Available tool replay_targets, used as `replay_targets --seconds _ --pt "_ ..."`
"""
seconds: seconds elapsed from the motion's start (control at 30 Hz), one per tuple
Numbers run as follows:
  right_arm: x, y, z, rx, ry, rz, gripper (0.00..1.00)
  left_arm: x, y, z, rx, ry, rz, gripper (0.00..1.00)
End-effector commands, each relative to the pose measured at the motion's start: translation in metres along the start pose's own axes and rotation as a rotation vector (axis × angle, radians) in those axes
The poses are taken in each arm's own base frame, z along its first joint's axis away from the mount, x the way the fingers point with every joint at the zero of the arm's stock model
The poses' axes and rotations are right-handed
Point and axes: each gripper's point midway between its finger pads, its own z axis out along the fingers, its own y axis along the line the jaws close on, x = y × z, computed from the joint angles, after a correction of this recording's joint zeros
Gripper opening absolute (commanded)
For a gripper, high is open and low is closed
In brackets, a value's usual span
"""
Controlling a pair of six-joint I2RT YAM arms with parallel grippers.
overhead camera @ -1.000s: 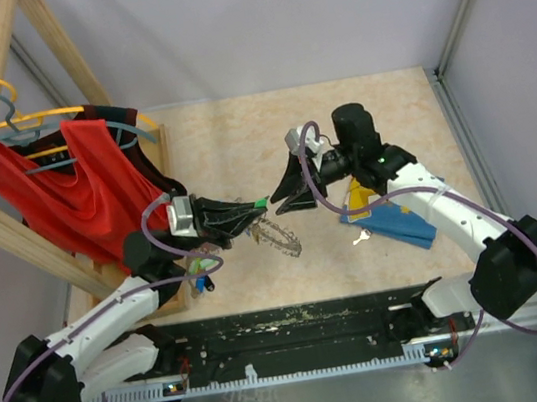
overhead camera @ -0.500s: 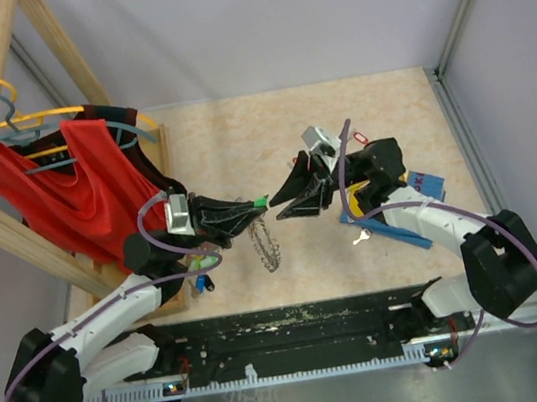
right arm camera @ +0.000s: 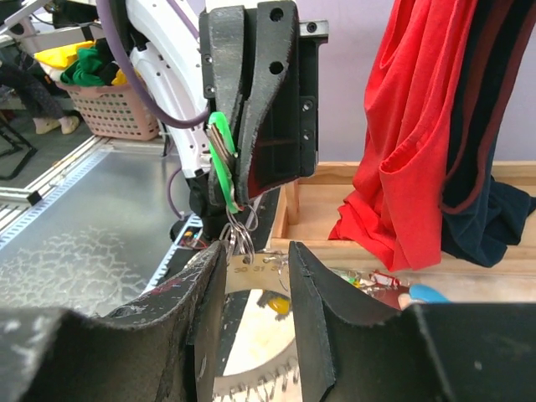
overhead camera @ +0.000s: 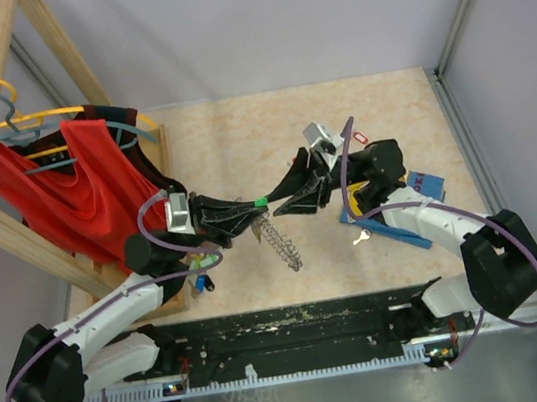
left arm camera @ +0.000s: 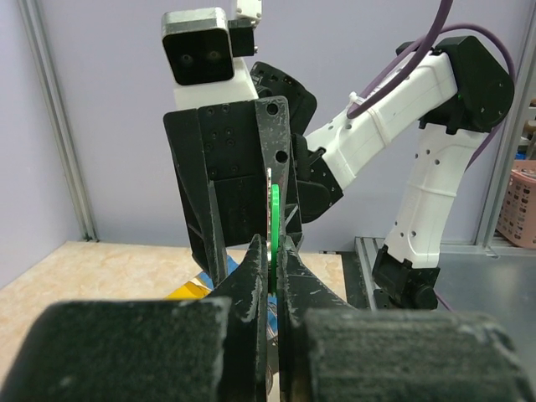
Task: Remove the keys from the keyring
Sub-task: Remove the key from the keyring.
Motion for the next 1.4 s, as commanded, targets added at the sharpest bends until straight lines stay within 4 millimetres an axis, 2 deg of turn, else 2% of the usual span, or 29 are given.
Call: replay_targets --seconds 0.0,0.4,0.57,0.63,0.87,1.1,1.37 --pt "0.001 -0.004 0.004 0.016 -0.008 -0.026 0.36 -0.027 -0.005 0.008 0.035 -0.078 0.050 0.00" --pt "0.009 0.001 0.011 -0.015 0.008 -0.021 0.32 -0.025 -0.004 0.008 0.032 -0.082 0.039 0.00" --pt "0.012 0.000 0.012 -0.015 0.016 -0.016 0.25 -0.025 -0.005 0.010 0.036 -0.083 0.034 0.00" --pt "0.012 0.000 0.012 -0.016 0.017 -0.017 0.22 -0.025 -0.004 0.010 0.037 -0.083 0.033 0.00" --pt "0.011 0.002 0.012 -0.030 0.021 -0.030 0.00 -0.025 -0.003 0.009 0.028 -0.087 0.038 0.00" --pt "0.007 0.006 0.009 -0.045 0.022 -0.057 0.00 -0.019 0.004 0.005 -0.020 -0.077 0.049 0.00" --pt "-0.007 0.004 -0.004 -0.016 0.013 -0.089 0.00 -0.010 0.007 -0.001 -0.051 -0.030 0.072 0.00"
